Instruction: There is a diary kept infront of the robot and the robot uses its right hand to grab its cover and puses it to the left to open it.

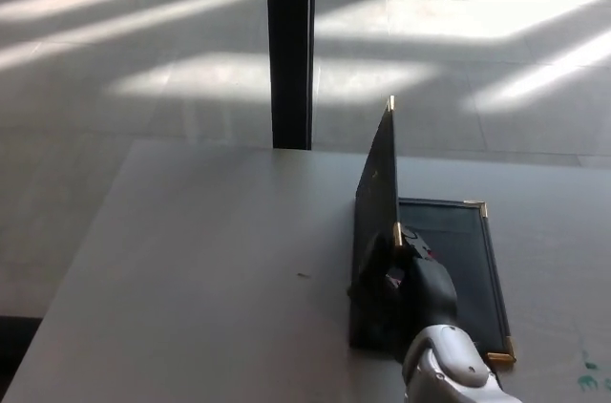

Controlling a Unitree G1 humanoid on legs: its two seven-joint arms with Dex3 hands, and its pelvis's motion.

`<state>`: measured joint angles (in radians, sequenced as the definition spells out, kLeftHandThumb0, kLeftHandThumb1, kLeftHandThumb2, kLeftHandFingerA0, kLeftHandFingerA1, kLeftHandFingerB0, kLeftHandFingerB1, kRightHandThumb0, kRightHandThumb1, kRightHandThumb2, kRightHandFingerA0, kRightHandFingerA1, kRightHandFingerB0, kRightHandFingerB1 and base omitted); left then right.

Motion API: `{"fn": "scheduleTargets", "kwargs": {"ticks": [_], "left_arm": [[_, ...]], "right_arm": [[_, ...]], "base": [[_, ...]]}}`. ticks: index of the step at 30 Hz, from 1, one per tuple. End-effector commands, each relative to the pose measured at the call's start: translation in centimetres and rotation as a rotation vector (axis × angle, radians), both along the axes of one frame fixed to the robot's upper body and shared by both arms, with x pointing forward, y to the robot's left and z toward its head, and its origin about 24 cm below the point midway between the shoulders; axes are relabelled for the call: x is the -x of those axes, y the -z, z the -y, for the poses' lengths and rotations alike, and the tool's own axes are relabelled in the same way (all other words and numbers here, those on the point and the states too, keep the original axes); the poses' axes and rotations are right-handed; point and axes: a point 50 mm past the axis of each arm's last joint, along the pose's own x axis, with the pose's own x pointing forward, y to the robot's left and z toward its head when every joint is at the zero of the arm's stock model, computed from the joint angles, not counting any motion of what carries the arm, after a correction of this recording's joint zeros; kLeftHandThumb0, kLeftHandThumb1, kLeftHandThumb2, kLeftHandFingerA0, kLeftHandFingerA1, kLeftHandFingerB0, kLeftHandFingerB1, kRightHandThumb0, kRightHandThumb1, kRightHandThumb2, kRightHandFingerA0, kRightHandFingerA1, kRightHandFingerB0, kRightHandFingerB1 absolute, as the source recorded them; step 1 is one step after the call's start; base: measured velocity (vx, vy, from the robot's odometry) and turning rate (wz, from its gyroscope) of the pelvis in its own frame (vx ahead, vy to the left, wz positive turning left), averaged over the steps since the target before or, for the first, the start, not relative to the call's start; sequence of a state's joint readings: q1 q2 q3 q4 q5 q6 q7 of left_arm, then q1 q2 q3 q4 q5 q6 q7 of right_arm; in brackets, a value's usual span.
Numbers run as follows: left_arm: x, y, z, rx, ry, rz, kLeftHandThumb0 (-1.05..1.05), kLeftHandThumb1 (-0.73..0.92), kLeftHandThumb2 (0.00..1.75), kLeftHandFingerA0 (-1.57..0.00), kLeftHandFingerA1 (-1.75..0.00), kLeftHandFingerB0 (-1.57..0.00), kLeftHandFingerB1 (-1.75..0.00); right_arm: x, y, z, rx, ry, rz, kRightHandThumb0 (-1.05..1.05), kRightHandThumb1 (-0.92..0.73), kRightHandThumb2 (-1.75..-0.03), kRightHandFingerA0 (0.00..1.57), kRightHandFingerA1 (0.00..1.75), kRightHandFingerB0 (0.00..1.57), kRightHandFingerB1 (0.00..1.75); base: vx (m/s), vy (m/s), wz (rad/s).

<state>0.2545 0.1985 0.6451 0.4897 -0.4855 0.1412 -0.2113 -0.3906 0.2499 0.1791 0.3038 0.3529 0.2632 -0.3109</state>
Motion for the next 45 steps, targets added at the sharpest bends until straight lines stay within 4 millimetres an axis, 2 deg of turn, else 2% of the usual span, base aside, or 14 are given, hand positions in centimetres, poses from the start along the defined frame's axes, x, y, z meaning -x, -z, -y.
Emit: {"fn": "scheduleTargets", "kwargs": {"ticks": [1,6,7,8,11,12,13,14,18,19,26,31,36,45], "left_arm": [[-0.1,-0.6,-0.6,-0.063,0.040,-0.044,-0.65,0.82,0.64,-0.30,-0.41,-0.28,-0.40],[-0.4,-0.4,-0.5,-0.067,0.024,-0.045,-0.68,0.63,1.01,-0.32,-0.56,-0.19,-0.49],[-0.5,-0.6,-0.4,-0.067,0.028,-0.045,-0.69,0.63,1.00,-0.32,-0.56,-0.19,-0.49],[-0.7,-0.7,-0.4,-0.062,0.012,-0.047,-0.67,0.63,1.00,-0.33,-0.56,-0.21,-0.49],[-1.1,-0.7,-0.2,-0.058,0.027,-0.041,-0.64,0.80,0.63,-0.32,-0.42,-0.29,-0.40],[-1.2,-0.7,-0.2,-0.061,0.038,-0.039,-0.64,0.80,0.63,-0.32,-0.42,-0.29,-0.41],[-1.3,-0.6,-0.2,-0.061,0.061,-0.031,-0.64,0.82,0.63,-0.30,-0.42,-0.27,-0.41],[-1.4,-0.7,-0.2,-0.062,0.065,-0.031,-0.65,0.81,0.63,-0.31,-0.43,-0.28,-0.41],[-1.8,-1.0,0.0,-0.067,0.081,-0.022,-0.66,0.81,0.63,-0.30,-0.43,-0.28,-0.41],[-2.2,-1.3,0.1,-0.081,0.093,-0.019,-0.66,0.81,0.63,-0.32,-0.44,-0.31,-0.43],[-2.9,-2.0,-0.7,-0.119,0.097,-0.046,-0.69,0.64,1.01,-0.33,-0.56,-0.21,-0.49],[-3.8,-2.0,-0.4,-0.117,0.118,-0.032,-0.65,0.78,0.62,-0.34,-0.43,-0.30,-0.41],[-4.4,-2.4,0.0,-0.121,0.158,-0.021,-0.64,0.81,0.63,-0.30,-0.42,-0.27,-0.40],[-6.5,-2.6,0.7,-0.115,0.235,-0.017,-0.63,0.82,0.63,-0.28,-0.44,-0.27,-0.42]], "right_arm": [[-0.6,-5.2,-7.6,0.085,-0.177,0.190,-0.88,-0.85,-1.24,0.08,0.41,0.01,0.38],[-1.5,-5.9,-8.2,0.307,-0.232,0.238,-0.94,-0.92,-0.73,0.82,1.06,0.14,0.38],[-1.6,-5.9,-8.4,0.334,-0.235,0.245,-0.95,-0.76,-1.15,1.00,1.10,0.10,0.42],[-1.7,-5.8,-8.7,0.354,-0.251,0.258,-0.95,-0.92,-0.73,0.38,0.96,0.08,0.36],[-1.6,-5.6,-9.1,0.485,-0.307,0.355,-0.89,-0.76,-1.20,0.66,1.04,0.07,0.43],[-1.5,-5.4,-9.4,0.522,-0.343,0.364,-0.94,-0.92,-0.70,0.76,1.59,0.09,0.43],[-1.0,-5.2,-10.3,0.689,-0.416,0.392,-0.95,-0.71,-1.18,1.08,1.46,0.02,0.44],[-0.9,-5.1,-10.3,0.717,-0.436,0.410,-0.99,-0.76,-1.17,0.42,0.92,0.05,0.36],[-0.4,-4.7,-11.0,0.843,-0.505,0.451,-0.98,-0.92,-0.69,0.28,0.67,0.08,0.38],[-0.2,-4.3,-11.2,0.889,-0.532,0.452,-0.42,-0.39,-1.07,0.02,0.53,0.02,0.53],[-0.4,-2.9,-11.3,1.186,-0.692,0.494,-1.03,-0.92,-0.82,0.08,0.52,0.11,0.45],[0.0,-2.6,-11.9,1.286,-0.754,0.541,-0.41,-0.36,-1.06,0.00,0.50,0.02,0.51],[0.8,-2.5,-13.1,1.299,-0.793,0.561,-1.03,-0.92,-0.70,0.19,0.46,0.14,0.40],[2.4,-2.2,-15.0,1.290,-0.906,0.565,-0.41,-0.35,-1.06,0.02,0.52,0.04,0.52]], "base": [[0.00,0.000,0.00],[0.00,0.000,0.00],[0.00,0.000,0.00],[0.00,0.000,0.00],[0.00,0.000,0.00],[0.00,0.000,0.00],[0.00,0.000,0.00],[-0.01,-0.014,-0.07],[0.00,-0.004,-0.02],[0.00,0.000,0.00],[0.00,0.000,0.00],[0.00,0.000,0.00],[0.00,0.000,0.00],[0.00,0.000,0.00]]}}
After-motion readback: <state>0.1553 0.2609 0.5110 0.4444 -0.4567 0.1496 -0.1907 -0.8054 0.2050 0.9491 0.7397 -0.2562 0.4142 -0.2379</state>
